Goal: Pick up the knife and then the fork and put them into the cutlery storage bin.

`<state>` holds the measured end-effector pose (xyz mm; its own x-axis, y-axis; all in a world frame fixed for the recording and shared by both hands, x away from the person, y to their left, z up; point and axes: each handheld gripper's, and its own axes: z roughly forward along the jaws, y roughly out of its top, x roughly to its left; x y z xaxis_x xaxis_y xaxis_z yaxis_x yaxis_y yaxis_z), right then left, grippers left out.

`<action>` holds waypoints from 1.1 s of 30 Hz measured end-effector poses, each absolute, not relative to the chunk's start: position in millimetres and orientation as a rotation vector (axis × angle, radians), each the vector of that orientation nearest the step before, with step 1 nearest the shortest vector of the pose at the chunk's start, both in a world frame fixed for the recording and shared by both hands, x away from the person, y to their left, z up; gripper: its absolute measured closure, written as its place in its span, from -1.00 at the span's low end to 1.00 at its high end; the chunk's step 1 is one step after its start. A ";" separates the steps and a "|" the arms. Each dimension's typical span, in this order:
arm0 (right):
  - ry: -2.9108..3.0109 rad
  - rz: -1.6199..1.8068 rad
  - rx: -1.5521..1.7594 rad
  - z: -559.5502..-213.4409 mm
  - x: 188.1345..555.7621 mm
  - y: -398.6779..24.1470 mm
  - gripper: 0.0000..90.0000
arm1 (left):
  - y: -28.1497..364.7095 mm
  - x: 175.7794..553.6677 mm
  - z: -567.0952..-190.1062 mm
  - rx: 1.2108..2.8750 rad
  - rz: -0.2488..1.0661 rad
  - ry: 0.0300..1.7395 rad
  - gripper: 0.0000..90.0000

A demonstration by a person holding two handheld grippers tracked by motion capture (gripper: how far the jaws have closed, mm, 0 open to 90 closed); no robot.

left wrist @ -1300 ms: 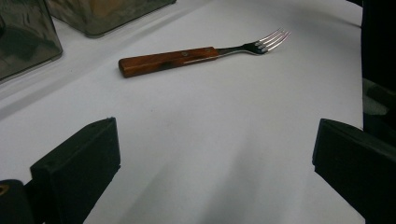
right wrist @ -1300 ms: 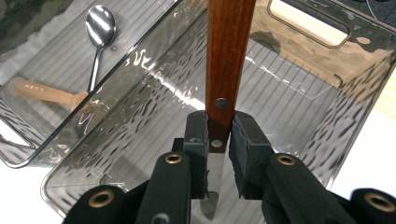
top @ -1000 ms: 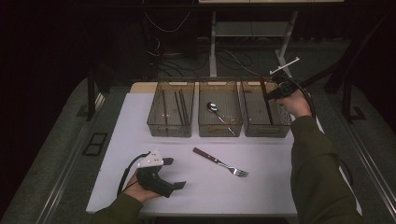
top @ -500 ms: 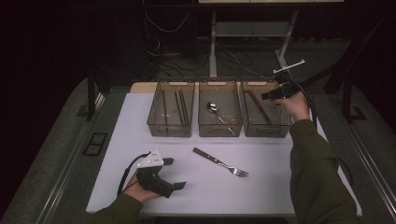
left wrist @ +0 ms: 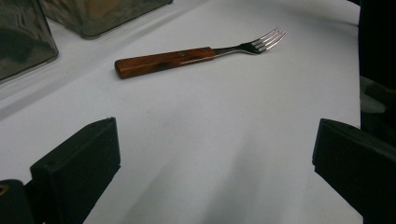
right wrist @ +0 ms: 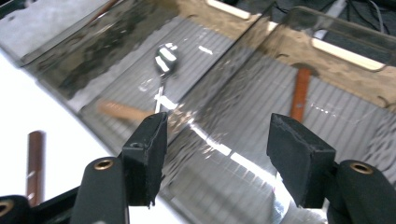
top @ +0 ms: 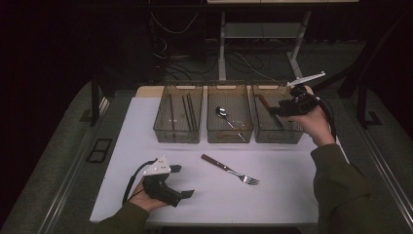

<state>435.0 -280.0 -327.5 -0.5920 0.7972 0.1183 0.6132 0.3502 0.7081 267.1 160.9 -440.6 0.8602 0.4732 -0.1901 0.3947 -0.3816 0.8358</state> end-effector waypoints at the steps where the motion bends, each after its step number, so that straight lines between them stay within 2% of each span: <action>1: 2.378 1.070 1.256 -327.2 430.4 -277.8 -0.17 | 160.8 267.0 -440.6 2.018 0.097 0.632 -1.00; 9: 2.472 1.043 1.162 -335.5 396.9 -257.0 -0.24 | 159.8 266.8 -440.2 2.022 0.095 0.622 -1.00; 19: 2.648 0.887 1.060 -355.6 371.7 -214.3 -0.03 | 159.9 266.9 -440.0 2.019 0.096 0.619 -1.00; 33: 2.872 0.645 0.876 -379.4 364.4 -146.6 0.11 | 159.7 266.9 -439.7 2.021 0.095 0.613 -1.00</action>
<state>364.4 -146.6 -379.4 -0.8348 0.5480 0.0534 0.5182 0.7493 0.4123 266.9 159.7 -439.7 0.8694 0.4589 -0.1833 0.3821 -0.3890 0.8383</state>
